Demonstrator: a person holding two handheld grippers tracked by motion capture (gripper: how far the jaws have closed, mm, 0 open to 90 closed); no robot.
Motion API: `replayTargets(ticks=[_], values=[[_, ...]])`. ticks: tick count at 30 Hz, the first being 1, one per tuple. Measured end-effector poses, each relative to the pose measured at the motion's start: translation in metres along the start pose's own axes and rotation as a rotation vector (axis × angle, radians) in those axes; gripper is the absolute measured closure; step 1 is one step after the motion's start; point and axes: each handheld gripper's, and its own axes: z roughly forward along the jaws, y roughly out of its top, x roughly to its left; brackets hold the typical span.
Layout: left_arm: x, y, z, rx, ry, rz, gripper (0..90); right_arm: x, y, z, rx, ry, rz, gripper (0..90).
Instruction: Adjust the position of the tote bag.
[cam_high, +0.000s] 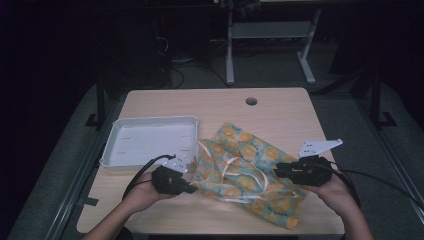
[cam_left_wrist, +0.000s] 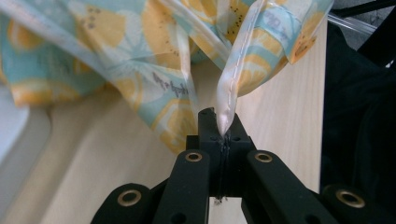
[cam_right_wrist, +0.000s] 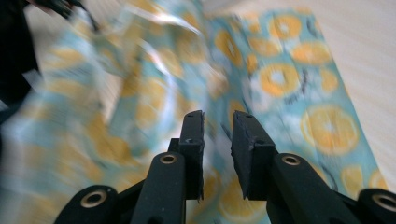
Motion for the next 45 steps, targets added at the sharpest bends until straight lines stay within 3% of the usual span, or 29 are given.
replayTargets(ticks=[5, 8, 12, 16, 21, 27, 32, 37, 40, 45], values=[[-0.005, -0.013, -0.001, 0.002, -0.010, -0.019, 89.4, -0.019, -0.020, 0.016, 0.112, -0.079, 0.074, 88.2], [-0.008, -0.013, 0.002, -0.002, -0.019, -0.017, 89.4, -0.032, -0.031, 0.026, 0.163, -0.114, 0.106, 89.6], [-0.009, -0.011, 0.004, 0.012, -0.026, -0.004, 89.4, -0.037, -0.041, 0.038, 0.241, -0.112, 0.109, 89.7], [-0.009, -0.012, 0.005, 0.009, -0.030, -0.004, 89.3, -0.039, -0.045, 0.047, 0.307, -0.139, 0.076, 89.9], [-0.010, -0.011, 0.007, 0.013, -0.034, 0.010, 89.3, -0.041, -0.039, 0.051, 0.322, -0.206, 0.048, 90.0], [-0.008, -0.006, 0.009, 0.006, -0.025, 0.018, 89.3, -0.056, -0.032, 0.057, 0.305, -0.271, 0.060, 90.0], [-0.004, 0.001, 0.012, 0.003, -0.017, 0.023, 89.3, -0.075, -0.027, 0.060, 0.285, -0.324, 0.084, 90.0], [-0.002, 0.008, 0.015, -0.003, -0.010, 0.028, 89.4, -0.094, -0.025, 0.061, 0.263, -0.412, 0.115, 90.0], [-0.001, 0.008, 0.015, 0.001, -0.006, 0.026, 89.3, -0.104, -0.025, 0.060, 0.270, -0.496, 0.132, 90.0], [-0.002, 0.005, 0.016, 0.014, -0.025, 0.026, 89.2, -0.116, -0.026, 0.057, 0.265, -0.566, 0.187, 90.0]])
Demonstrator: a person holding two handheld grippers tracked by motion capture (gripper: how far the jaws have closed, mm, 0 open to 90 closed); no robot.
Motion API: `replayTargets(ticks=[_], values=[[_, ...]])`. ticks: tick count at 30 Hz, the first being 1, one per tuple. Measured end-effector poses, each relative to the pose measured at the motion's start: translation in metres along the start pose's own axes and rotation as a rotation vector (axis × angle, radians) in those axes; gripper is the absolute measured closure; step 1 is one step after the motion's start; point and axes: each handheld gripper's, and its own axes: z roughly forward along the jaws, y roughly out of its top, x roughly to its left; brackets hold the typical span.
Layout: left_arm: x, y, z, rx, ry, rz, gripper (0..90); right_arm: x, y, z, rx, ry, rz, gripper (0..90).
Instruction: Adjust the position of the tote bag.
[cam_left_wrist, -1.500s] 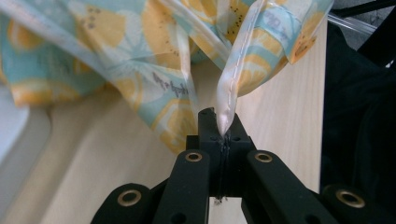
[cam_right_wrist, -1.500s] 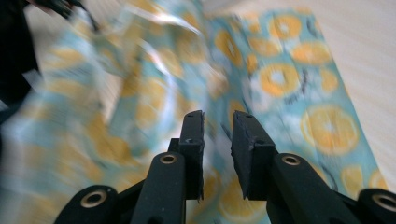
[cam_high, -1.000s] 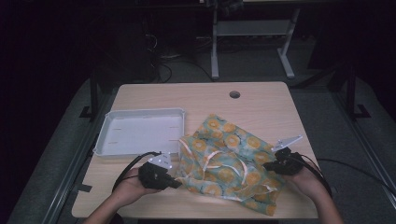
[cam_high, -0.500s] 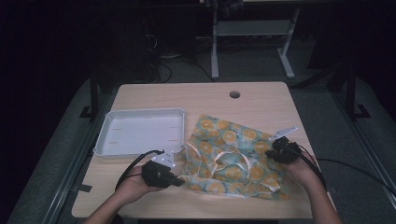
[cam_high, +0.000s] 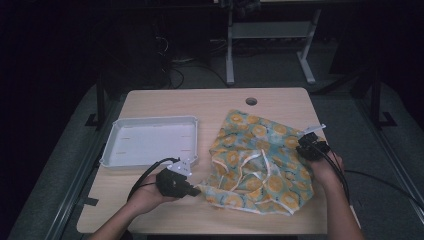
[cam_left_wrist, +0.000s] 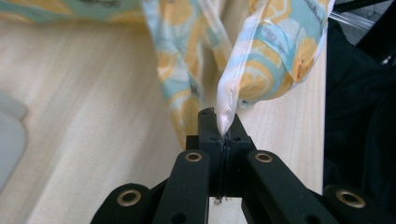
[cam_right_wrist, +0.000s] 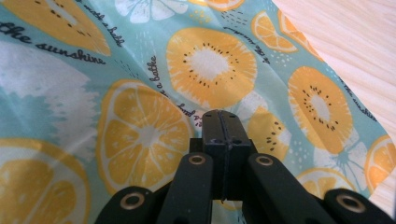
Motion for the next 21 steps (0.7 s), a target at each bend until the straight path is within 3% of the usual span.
replayTargets(ticks=[2, 3, 5, 7, 10, 13, 17, 21], values=[[-0.003, -0.003, 0.000, -0.010, 0.005, -0.006, 85.8, -0.001, 0.000, 0.000, 0.002, -0.001, 0.011, 90.0], [-0.003, -0.004, -0.002, -0.015, 0.007, -0.005, 79.0, -0.001, 0.000, 0.000, -0.001, 0.001, 0.010, 90.0], [-0.004, -0.005, -0.009, -0.039, 0.008, -0.009, 71.9, -0.003, -0.001, -0.002, -0.009, 0.049, 0.022, 90.0], [-0.005, -0.005, -0.018, -0.076, 0.020, -0.020, 67.5, -0.003, 0.000, -0.007, -0.032, 0.062, 0.023, 89.9], [-0.003, -0.002, -0.030, -0.125, 0.035, -0.038, 64.2, 0.000, 0.003, -0.023, -0.080, 0.123, 0.029, 89.7], [-0.002, 0.003, -0.037, -0.154, 0.052, -0.039, 59.0, 0.005, 0.003, -0.043, -0.119, 0.170, 0.019, 84.0], [0.003, 0.014, -0.043, -0.180, 0.078, -0.041, 59.5, 0.015, -0.003, -0.072, -0.171, 0.252, 0.006, 83.9], [0.008, 0.031, -0.049, -0.214, 0.088, -0.027, 69.1, 0.035, -0.014, -0.095, -0.196, 0.323, -0.066, 87.5]])
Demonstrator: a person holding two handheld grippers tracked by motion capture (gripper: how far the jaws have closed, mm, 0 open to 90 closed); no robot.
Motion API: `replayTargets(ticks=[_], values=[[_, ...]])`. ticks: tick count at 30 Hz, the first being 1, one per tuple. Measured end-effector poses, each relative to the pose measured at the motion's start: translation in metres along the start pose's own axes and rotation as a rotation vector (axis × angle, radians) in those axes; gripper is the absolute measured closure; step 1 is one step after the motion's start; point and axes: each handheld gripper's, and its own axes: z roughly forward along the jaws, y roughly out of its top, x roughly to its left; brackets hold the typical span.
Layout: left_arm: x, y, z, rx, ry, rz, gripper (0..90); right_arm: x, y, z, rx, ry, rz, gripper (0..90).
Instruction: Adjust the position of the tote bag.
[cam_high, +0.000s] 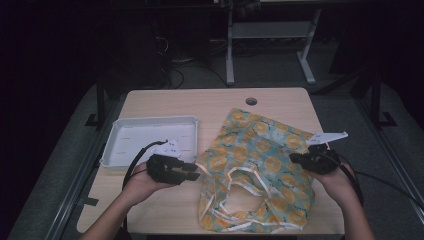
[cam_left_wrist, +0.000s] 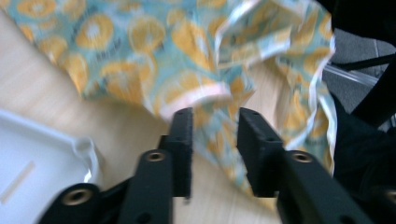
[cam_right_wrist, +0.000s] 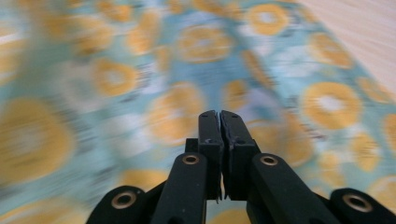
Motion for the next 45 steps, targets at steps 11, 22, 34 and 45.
replayTargets(ticks=[11, 22, 34, 45], values=[[0.015, 0.038, 0.042, 0.029, 0.046, 0.059, 82.8, 0.062, -0.030, -0.007, 0.074, 0.145, -0.079, 89.3], [0.024, 0.003, 0.093, 0.328, -0.024, 0.071, 84.9, 0.060, -0.062, 0.021, 0.264, 0.108, -0.071, 89.6], [0.030, -0.020, 0.094, 0.381, -0.010, 0.032, 90.0, 0.051, -0.052, 0.034, 0.274, 0.051, -0.113, 89.9], [0.024, -0.031, 0.066, 0.301, 0.005, -0.009, 87.1, 0.042, -0.037, 0.033, 0.192, 0.088, -0.107, 88.6]])
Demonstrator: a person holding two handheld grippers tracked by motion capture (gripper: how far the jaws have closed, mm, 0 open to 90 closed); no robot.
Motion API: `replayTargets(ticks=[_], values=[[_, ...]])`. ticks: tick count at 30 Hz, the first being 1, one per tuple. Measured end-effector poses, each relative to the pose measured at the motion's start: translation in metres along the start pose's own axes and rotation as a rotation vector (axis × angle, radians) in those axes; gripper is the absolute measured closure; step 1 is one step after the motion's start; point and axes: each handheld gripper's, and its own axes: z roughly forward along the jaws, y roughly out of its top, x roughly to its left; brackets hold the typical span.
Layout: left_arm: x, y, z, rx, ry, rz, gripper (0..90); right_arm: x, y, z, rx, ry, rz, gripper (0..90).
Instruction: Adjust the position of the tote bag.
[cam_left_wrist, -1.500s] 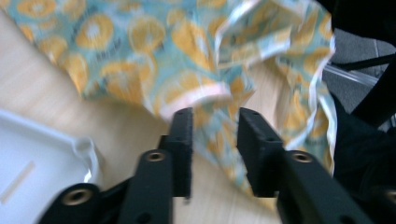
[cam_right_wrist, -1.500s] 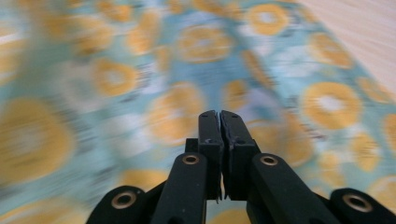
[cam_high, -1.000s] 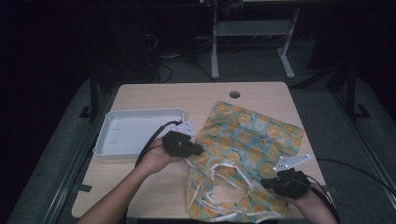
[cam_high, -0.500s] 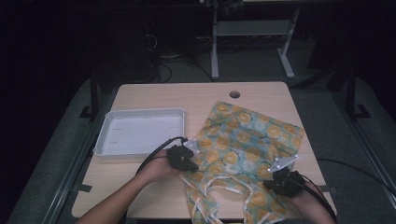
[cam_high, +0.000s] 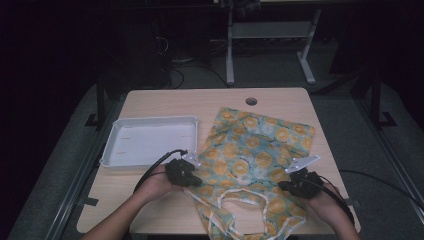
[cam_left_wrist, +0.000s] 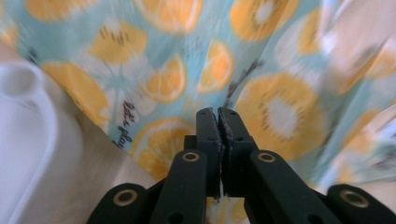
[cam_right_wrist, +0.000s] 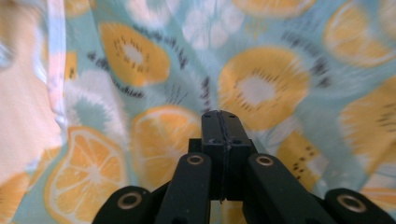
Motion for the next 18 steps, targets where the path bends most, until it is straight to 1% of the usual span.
replayTargets(ticks=[2, 4, 5, 6, 8, 9, 11, 12, 13, 15, 16, 18], values=[[-0.003, 0.003, -0.009, -0.043, -0.015, 0.006, 85.5, 0.001, -0.002, -0.010, -0.040, 0.008, 0.004, 86.6], [-0.009, 0.006, -0.014, -0.067, -0.028, 0.025, 81.7, 0.003, -0.006, -0.019, -0.064, 0.016, 0.010, 84.4], [-0.013, 0.006, -0.015, -0.074, -0.041, 0.030, 79.6, 0.005, -0.009, -0.021, -0.072, 0.023, 0.010, 83.7], [-0.016, 0.006, -0.016, -0.079, -0.047, 0.045, 77.7, 0.007, -0.011, -0.024, -0.072, 0.025, 0.011, 82.6], [-0.023, 0.005, -0.018, -0.091, -0.068, 0.061, 72.7, 0.010, -0.016, -0.027, -0.073, 0.037, 0.013, 81.1], [-0.026, 0.005, -0.018, -0.095, -0.074, 0.071, 70.2, 0.012, -0.018, -0.028, -0.075, 0.039, 0.012, 80.2], [-0.031, 0.004, -0.019, -0.102, -0.101, 0.088, 65.0, 0.014, -0.021, -0.030, -0.079, 0.043, 0.012, 78.1], [-0.034, 0.004, -0.019, -0.103, -0.112, 0.088, 61.4, 0.016, -0.021, -0.031, -0.078, 0.050, 0.020, 77.4], [-0.035, 0.003, -0.018, -0.107, -0.118, 0.100, 58.1, 0.017, -0.021, -0.032, -0.082, 0.052, 0.014, 76.5], [-0.039, 0.004, -0.014, -0.095, -0.130, 0.117, 53.6, 0.020, -0.021, -0.035, -0.092, 0.066, 0.009, 74.0], [-0.040, 0.004, -0.011, -0.091, -0.130, 0.120, 51.2, 0.023, -0.022, -0.036, -0.095, 0.065, 0.010, 72.7], [-0.042, 0.005, -0.003, -0.071, -0.132, 0.133, 50.2, 0.025, -0.022, -0.038, -0.097, 0.073, 0.007, 71.9]])
